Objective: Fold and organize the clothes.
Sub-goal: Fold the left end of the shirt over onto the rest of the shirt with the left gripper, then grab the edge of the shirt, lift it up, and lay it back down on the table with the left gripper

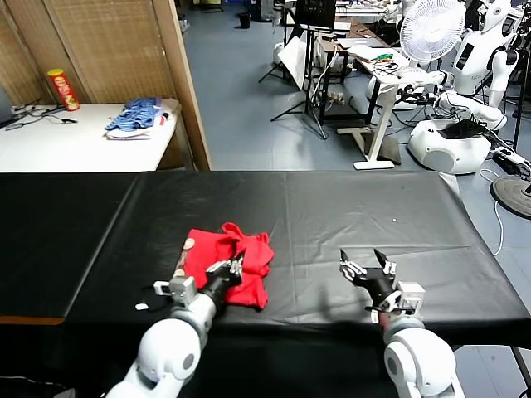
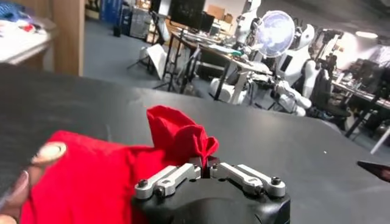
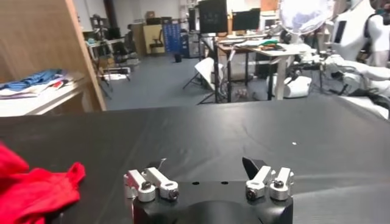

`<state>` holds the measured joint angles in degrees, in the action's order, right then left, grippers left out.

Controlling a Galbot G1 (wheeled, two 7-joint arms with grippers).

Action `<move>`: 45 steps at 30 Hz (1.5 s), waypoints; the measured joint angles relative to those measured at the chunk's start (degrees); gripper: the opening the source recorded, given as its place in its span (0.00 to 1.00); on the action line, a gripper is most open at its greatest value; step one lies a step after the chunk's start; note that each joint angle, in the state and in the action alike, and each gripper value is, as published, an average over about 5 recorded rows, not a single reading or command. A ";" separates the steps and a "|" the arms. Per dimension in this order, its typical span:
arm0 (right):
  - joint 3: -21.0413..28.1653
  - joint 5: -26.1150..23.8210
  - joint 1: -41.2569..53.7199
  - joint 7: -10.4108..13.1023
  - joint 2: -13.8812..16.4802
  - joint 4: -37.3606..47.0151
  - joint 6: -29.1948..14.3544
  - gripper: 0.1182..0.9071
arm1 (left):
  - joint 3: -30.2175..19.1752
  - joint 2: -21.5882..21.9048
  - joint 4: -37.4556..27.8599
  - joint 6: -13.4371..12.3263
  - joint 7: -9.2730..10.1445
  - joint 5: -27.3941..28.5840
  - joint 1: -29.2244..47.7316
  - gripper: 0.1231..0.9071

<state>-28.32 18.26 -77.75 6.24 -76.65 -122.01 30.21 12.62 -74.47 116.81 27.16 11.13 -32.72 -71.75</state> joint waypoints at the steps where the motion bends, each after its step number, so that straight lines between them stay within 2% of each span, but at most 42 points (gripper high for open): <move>1: 0.32 -0.06 0.27 -0.42 0.14 0.28 -0.20 0.86 | -0.27 -0.61 -0.42 -0.28 -0.39 0.27 -0.03 0.30; 7: 3.44 0.00 2.73 -3.62 1.35 2.29 -1.38 0.86 | -0.11 -1.97 -0.61 -2.03 -2.74 3.47 -0.24 0.72; 10: 6.03 -0.13 4.68 -4.85 1.86 3.58 -1.66 0.86 | 1.28 -0.54 0.40 -2.87 -3.71 5.80 -0.27 0.84; 17: 14.72 -3.30 11.07 -5.34 1.07 8.72 -2.44 0.86 | 6.62 5.56 0.67 -4.50 -4.02 7.50 -2.30 0.86; 22: 21.07 -6.58 15.49 -5.26 -0.46 13.37 -2.46 0.86 | 10.16 7.63 0.41 -4.53 -3.74 6.99 -4.13 0.86; 25: 23.96 -11.62 16.69 -5.47 -1.02 15.88 -3.00 0.86 | 11.48 7.80 -0.04 -4.52 -3.69 6.95 -4.54 0.86; 31: 26.78 -25.82 16.13 -5.13 -1.25 18.14 -4.35 0.86 | 13.14 8.00 -0.56 -4.54 -3.65 5.80 -4.91 0.86; 34: 27.01 -28.59 15.46 -4.10 -1.57 18.49 -5.17 0.86 | 13.94 7.92 -1.29 -4.55 -3.66 3.20 -4.67 0.86; 38: 26.30 -24.96 14.53 -2.45 -1.96 17.66 -7.41 0.86 | 15.33 7.45 -2.84 -4.46 -3.66 -2.96 -4.26 0.86; 45: 21.43 -7.98 12.43 -1.40 -0.64 10.74 -7.50 0.86 | 18.23 7.31 -6.42 -3.28 -4.59 -16.78 -3.35 0.86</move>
<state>-6.89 10.29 -65.32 4.84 -77.29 -111.26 22.71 30.86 -67.16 110.38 23.88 6.54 -49.50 -75.09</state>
